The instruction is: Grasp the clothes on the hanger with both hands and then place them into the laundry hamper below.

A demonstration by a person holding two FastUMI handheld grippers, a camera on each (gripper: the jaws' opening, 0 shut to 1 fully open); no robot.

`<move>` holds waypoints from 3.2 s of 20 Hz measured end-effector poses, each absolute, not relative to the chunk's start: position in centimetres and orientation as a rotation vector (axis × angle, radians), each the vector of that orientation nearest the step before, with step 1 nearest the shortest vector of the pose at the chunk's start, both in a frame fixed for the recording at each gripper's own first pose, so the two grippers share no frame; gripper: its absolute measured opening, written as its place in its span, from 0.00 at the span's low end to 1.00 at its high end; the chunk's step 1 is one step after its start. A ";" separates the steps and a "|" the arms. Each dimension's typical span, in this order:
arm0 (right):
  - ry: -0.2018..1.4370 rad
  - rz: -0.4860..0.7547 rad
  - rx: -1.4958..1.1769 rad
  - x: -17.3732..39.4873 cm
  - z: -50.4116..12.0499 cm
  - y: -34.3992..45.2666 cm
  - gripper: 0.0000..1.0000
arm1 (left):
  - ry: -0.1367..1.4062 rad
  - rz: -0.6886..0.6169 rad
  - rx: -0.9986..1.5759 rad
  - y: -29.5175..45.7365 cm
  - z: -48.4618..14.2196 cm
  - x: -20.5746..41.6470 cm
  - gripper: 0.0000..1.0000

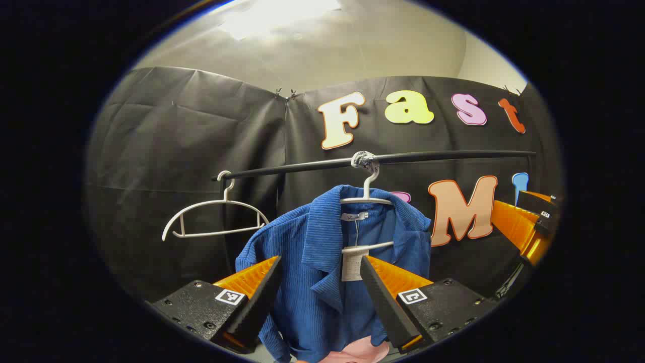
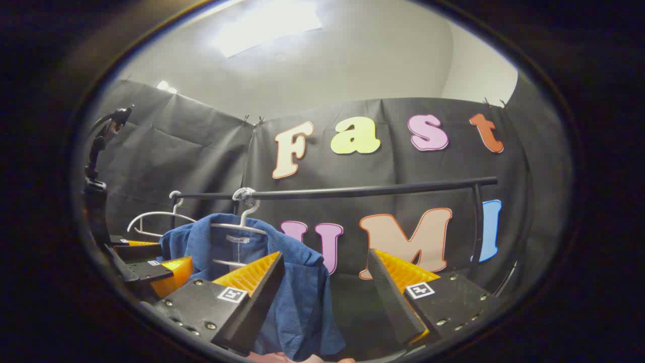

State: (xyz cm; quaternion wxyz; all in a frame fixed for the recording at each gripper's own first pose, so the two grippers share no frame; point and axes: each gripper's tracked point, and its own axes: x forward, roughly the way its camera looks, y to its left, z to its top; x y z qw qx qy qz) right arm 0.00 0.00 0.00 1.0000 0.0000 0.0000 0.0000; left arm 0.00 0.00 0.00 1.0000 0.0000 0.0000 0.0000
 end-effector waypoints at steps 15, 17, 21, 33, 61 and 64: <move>0.017 0.000 -0.021 0.4 -0.8 1.7 0.98 | 0.004 -0.021 -0.009 -0.4 -0.4 1.1 0.94; 0.019 0.007 -0.019 0.6 -0.9 1.9 0.98 | 0.018 -0.019 -0.006 -0.6 -1.0 1.3 0.95; 0.025 0.014 -0.017 0.7 -1.1 1.9 0.99 | 0.050 0.009 0.005 -0.7 -3.0 2.1 0.95; 0.063 0.020 -0.050 1.4 -2.6 1.1 0.99 | 0.119 0.092 0.058 0.7 -8.0 6.3 0.67; 0.263 0.141 -0.030 11.7 -17.4 9.0 0.99 | 0.125 -0.097 -0.016 0.9 -3.6 1.9 0.00; 0.305 0.138 -0.016 12.6 -18.9 9.2 0.94 | 0.118 -0.092 -0.025 1.3 -3.1 1.4 0.01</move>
